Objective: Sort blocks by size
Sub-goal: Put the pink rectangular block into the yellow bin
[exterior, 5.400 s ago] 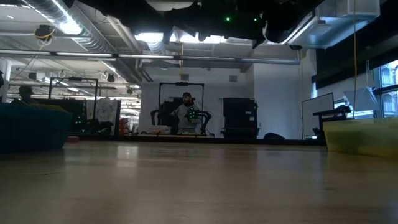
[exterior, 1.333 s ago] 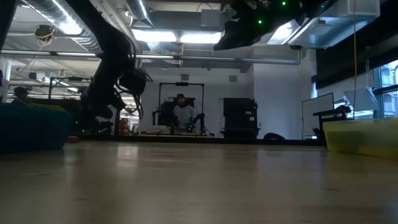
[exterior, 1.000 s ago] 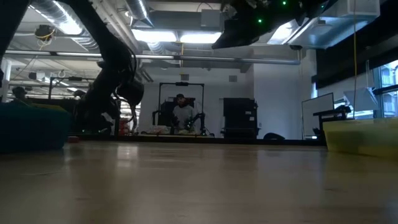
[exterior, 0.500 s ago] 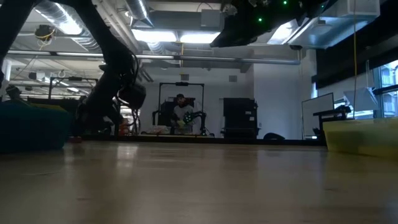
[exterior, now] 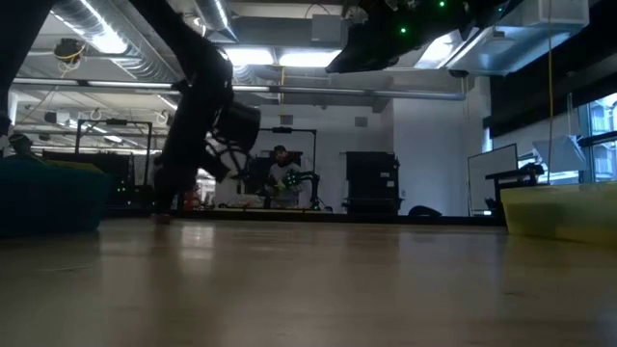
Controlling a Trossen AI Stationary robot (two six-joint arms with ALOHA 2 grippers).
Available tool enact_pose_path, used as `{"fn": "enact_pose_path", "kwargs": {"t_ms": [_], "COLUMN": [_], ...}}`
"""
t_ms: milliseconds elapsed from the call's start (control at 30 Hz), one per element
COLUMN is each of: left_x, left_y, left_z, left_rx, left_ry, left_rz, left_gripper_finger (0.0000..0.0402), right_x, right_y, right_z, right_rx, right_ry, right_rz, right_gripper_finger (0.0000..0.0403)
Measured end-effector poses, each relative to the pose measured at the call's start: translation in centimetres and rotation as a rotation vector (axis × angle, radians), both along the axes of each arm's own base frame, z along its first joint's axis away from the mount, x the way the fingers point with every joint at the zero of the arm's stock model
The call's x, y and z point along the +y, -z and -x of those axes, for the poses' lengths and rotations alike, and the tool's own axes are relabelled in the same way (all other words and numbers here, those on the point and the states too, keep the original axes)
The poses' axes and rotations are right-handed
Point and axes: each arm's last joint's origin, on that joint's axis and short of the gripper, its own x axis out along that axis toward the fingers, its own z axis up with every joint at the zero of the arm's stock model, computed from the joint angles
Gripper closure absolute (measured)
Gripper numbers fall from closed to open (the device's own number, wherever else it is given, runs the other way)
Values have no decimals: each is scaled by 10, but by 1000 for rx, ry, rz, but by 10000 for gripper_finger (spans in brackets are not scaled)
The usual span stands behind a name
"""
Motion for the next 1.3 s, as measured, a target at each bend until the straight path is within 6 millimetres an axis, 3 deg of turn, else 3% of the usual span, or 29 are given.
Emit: {"fn": "enact_pose_path", "kwargs": {"t_ms": [433,600,900,1100,1300], "left_x": [-57,-74,-93,-92,-92], "left_y": [-13,-29,-65,-63,-44], "left_z": [-53,-65,-62,-63,-60], "left_rx": [-211,-227,-240,-178,-132], "left_ry": [202,301,611,795,895], "left_rz": [59,63,64,94,118], "left_gripper_finger": [396,396,396,383,305], "right_x": [0,0,0,0,0], "right_y": [0,1,5,5,6], "right_z": [0,0,1,1,1], "right_rx": [1,8,49,53,64], "right_ry": [0,0,0,0,0], "right_rz": [0,-1,-11,-12,-14], "right_gripper_finger": [120,120,120,120,120]}}
